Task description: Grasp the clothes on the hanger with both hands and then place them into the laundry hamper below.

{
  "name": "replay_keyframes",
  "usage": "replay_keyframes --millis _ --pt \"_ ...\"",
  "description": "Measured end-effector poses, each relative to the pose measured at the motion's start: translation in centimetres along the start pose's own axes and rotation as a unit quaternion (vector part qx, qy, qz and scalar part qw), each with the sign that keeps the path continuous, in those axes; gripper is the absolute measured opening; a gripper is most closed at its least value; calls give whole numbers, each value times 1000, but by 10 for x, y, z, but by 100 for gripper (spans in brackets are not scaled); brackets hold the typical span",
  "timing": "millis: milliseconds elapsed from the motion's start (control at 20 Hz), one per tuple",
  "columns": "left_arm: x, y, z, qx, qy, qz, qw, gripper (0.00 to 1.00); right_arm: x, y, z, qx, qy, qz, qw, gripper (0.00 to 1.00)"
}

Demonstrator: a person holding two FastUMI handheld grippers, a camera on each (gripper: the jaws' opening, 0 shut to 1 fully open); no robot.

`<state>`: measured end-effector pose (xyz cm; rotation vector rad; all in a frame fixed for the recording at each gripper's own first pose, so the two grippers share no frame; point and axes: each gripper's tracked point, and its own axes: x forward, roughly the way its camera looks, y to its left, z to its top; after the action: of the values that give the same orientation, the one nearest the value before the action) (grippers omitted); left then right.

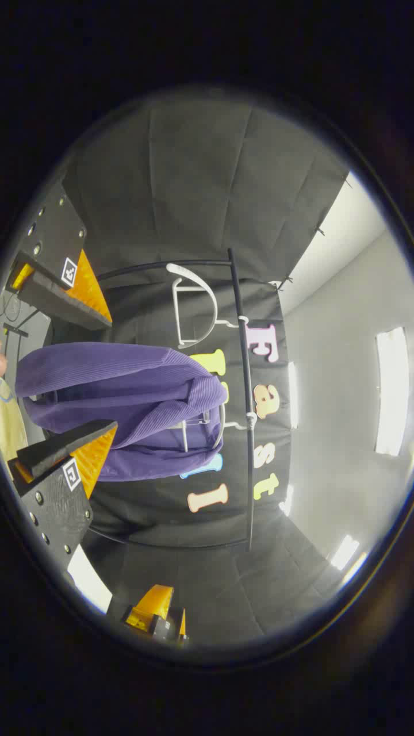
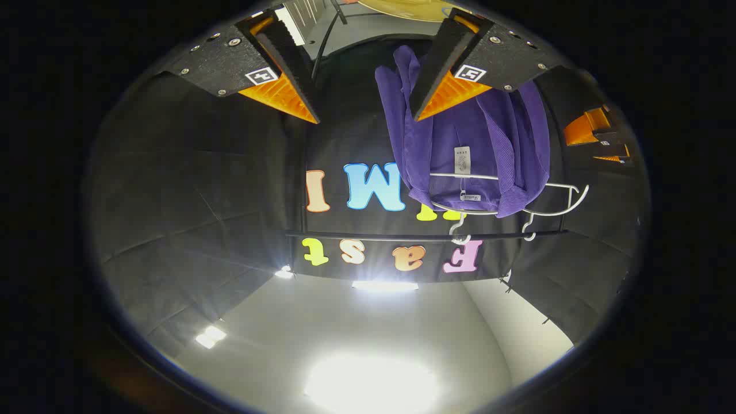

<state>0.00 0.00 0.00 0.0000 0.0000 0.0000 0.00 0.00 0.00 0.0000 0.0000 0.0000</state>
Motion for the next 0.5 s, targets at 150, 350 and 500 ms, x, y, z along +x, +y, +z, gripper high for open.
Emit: replay_keyframes --millis 150,350,500 --pt "0 -1 0 -3 0 -1 1000 91 0 -1 -1 0 1 -2 1000 95" --pt "3 2 -1 1 1 3 1000 97 -3 -3 0 -3 1 -7 1000 95" --pt "5 3 -3 -1 3 3 1000 97 -4 -3 0 -4 3 -10 1000 95"
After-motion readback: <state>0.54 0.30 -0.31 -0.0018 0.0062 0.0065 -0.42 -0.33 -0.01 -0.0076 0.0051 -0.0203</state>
